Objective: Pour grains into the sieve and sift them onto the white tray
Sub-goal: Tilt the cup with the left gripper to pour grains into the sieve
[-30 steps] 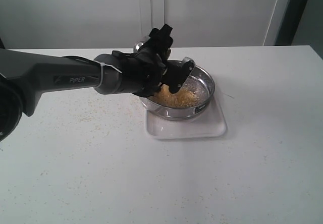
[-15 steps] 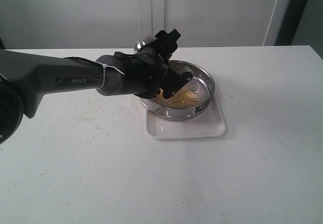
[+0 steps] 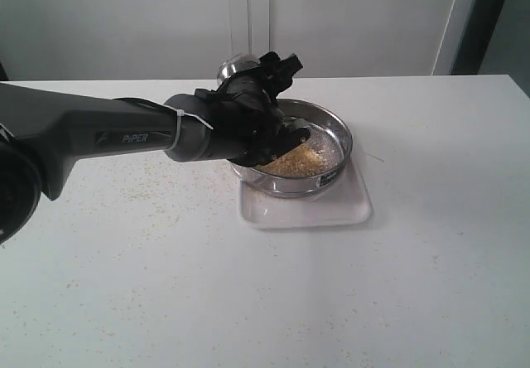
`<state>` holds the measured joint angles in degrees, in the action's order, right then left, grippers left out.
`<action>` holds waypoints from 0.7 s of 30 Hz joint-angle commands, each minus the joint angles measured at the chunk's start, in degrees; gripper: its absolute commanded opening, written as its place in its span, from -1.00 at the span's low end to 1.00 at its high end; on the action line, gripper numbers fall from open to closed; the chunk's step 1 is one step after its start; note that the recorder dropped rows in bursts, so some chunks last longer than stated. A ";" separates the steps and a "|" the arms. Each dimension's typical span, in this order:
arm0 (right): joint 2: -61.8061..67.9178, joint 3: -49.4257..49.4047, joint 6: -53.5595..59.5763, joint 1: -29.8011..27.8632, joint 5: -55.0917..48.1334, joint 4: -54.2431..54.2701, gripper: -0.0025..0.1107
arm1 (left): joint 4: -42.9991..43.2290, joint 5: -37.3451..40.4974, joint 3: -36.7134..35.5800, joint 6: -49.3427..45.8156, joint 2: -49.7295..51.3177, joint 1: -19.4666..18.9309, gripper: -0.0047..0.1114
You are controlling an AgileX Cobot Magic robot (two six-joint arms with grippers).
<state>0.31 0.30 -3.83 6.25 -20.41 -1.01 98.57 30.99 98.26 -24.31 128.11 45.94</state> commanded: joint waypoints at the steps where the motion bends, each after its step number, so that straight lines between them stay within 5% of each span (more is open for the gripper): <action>1: -0.31 -0.30 0.10 -0.62 0.88 0.05 -0.96 | 1.38 1.36 0.39 0.97 -0.73 0.10 -0.92; 21: -0.31 -0.30 0.10 -0.62 0.88 0.05 -0.96 | 1.38 5.84 0.39 3.06 -0.73 1.48 -0.92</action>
<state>0.31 0.30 -3.83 6.25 -20.41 -1.01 98.57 35.29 98.26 -21.40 128.11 47.18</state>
